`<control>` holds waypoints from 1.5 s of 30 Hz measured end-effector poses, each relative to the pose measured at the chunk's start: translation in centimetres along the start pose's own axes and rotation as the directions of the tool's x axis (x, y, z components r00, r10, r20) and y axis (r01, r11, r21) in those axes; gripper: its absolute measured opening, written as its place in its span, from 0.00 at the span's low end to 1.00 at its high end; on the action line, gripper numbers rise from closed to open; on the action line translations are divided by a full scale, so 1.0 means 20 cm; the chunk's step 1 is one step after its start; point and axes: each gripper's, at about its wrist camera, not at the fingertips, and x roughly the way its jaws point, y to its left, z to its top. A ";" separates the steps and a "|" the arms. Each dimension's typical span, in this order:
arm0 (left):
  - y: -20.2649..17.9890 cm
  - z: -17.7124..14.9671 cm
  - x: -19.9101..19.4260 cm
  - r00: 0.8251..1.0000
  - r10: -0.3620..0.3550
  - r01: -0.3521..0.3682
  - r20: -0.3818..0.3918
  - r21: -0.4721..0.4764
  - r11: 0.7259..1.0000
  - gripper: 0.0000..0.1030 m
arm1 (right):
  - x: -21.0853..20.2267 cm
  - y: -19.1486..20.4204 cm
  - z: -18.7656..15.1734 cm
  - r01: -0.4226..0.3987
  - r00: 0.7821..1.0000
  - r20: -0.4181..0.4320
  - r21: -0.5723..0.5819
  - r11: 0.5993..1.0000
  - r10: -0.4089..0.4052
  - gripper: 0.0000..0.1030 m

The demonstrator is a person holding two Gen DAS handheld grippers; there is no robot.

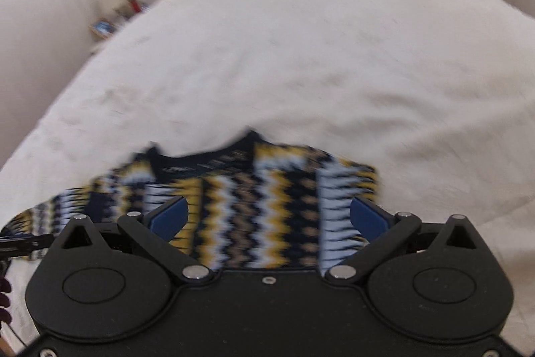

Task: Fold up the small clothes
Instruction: 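Grasp the navy cuff of the other sleeve with the left gripper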

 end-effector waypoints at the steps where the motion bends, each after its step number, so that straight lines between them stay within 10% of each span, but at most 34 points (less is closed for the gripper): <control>1: 0.05 -0.02 -0.01 1.000 0.013 -0.013 0.002 -0.007 1.000 0.93 | -0.01 0.04 -0.01 -0.005 1.000 0.020 -0.010 1.000 0.005 1.00; 17: 0.82 -0.28 -0.21 0.972 0.236 -0.235 -0.012 -0.164 0.958 0.93 | -0.03 0.54 -0.21 -0.128 0.989 -0.079 -0.056 0.990 0.123 1.00; 38: 1.53 0.11 -0.09 0.851 0.525 -0.521 0.003 -0.115 0.846 0.92 | -0.01 1.04 -0.23 -0.200 0.975 -0.131 -0.152 0.968 0.181 1.00; 45: 1.55 0.01 -0.26 0.952 0.301 -0.251 0.059 -0.415 0.874 0.92 | 0.03 1.13 -0.22 -0.224 0.967 -0.166 -0.179 0.958 0.195 1.00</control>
